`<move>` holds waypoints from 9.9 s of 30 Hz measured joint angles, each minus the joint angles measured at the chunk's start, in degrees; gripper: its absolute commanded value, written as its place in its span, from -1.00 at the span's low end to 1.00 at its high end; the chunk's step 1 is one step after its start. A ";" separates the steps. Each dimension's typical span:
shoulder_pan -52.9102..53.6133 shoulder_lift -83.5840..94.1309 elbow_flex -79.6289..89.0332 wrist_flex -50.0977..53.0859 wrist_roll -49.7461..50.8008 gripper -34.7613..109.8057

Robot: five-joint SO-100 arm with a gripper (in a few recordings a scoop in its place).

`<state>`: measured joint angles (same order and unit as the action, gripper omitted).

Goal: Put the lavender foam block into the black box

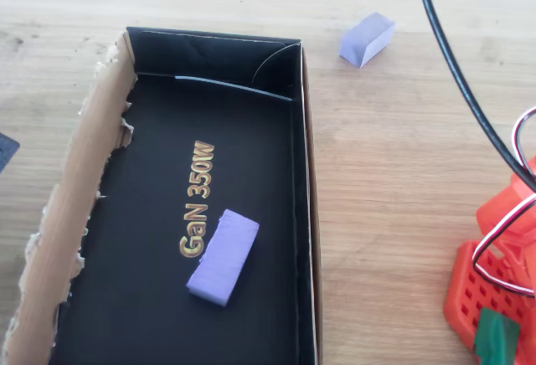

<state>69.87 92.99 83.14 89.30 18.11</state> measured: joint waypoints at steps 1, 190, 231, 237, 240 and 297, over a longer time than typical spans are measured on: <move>0.18 -0.97 0.00 0.00 0.18 -0.52; -2.11 -1.85 -9.84 6.42 4.57 -0.52; -45.88 -24.70 -41.75 16.61 -16.17 -0.36; -46.14 -24.61 -42.01 17.58 -16.52 -0.24; -46.93 -24.61 -42.10 17.58 -16.52 -0.23; 11.95 77.96 70.58 -34.45 -14.77 -0.52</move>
<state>81.83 170.95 153.72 54.84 3.34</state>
